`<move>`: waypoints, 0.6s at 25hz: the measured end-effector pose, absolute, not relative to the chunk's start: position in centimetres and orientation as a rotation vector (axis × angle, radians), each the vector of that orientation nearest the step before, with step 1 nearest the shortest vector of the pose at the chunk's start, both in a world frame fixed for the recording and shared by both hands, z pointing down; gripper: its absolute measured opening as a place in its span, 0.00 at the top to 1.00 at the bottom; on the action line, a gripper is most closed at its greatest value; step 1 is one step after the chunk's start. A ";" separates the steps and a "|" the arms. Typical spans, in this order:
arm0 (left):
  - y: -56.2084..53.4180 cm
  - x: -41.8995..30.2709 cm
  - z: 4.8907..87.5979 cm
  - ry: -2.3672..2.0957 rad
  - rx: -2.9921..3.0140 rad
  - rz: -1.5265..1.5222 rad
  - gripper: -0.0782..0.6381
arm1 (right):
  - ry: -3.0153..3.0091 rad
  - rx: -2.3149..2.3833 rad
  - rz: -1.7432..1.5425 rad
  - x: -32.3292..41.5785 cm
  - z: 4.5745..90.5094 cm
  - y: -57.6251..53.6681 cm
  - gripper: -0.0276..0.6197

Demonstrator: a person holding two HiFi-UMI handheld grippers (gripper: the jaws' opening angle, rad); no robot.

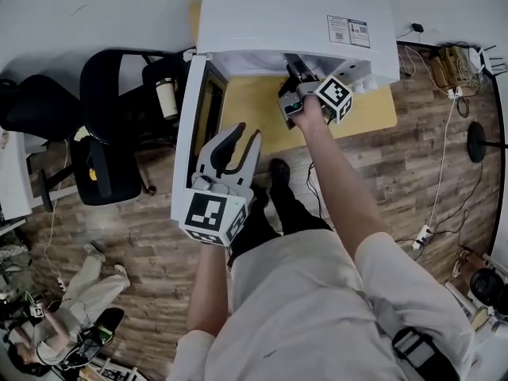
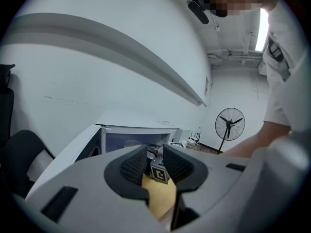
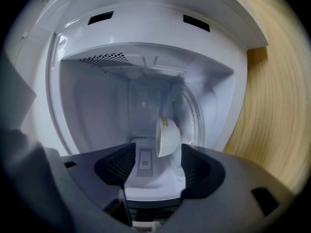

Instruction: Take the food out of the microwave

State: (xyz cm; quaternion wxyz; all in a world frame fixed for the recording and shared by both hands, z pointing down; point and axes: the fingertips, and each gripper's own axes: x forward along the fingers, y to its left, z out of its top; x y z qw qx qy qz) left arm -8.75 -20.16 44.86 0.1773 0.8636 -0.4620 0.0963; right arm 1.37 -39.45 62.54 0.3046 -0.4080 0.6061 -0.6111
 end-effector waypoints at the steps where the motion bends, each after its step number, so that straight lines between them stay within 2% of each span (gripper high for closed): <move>1: -20.2 -8.7 44.9 -1.306 2.444 0.272 0.75 | 1.588 -1.079 -1.624 1.4 62.7 -39.6 0.53; 15: -20.3 -8.8 45.4 -1.313 2.428 0.276 0.75 | 1.436 -1.039 -1.666 1.2 63.6 -41.9 0.55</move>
